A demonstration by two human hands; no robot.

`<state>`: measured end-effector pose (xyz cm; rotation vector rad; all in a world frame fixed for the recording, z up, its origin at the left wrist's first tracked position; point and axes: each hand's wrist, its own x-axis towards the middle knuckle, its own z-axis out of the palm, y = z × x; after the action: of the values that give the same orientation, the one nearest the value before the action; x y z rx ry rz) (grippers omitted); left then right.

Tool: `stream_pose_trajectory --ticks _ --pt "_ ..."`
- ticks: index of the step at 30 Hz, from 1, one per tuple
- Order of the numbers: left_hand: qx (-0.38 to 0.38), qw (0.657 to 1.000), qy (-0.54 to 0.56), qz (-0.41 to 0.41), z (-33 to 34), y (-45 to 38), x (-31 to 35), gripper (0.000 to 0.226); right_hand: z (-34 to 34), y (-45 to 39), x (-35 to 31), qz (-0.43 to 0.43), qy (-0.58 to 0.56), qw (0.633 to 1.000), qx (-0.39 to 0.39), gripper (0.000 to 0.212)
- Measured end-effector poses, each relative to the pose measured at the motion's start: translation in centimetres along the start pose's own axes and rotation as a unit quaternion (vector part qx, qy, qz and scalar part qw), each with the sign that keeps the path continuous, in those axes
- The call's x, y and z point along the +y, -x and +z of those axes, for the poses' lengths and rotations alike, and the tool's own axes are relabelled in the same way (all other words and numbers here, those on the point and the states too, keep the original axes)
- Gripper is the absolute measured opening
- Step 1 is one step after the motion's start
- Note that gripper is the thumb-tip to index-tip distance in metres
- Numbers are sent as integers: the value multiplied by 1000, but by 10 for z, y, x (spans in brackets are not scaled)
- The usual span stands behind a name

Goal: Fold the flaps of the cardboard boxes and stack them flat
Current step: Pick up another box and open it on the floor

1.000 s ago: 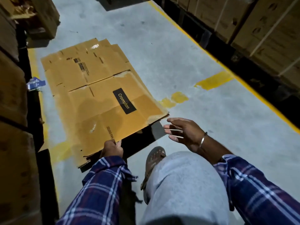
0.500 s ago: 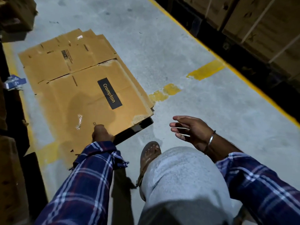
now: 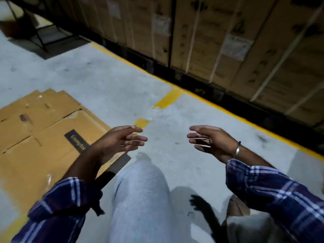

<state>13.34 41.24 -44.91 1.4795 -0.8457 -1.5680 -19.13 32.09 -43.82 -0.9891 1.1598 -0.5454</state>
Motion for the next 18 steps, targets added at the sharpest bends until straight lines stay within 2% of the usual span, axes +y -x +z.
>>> stream_pose_trajectory --ticks 4,7,12,18 --pt "-93 982 -155 55 97 10 67 35 -72 76 -22 -65 -24 996 54 28" --pt "-143 964 -204 94 177 12 97 33 -129 136 -33 -120 -45 986 107 30" --pt "-217 944 -198 147 322 19 114 28 -230 232 -29 -184 -68 954 227 32" --pt "-321 924 -157 137 495 38 81 22 -332 324 29 -157 -83 911 372 24"
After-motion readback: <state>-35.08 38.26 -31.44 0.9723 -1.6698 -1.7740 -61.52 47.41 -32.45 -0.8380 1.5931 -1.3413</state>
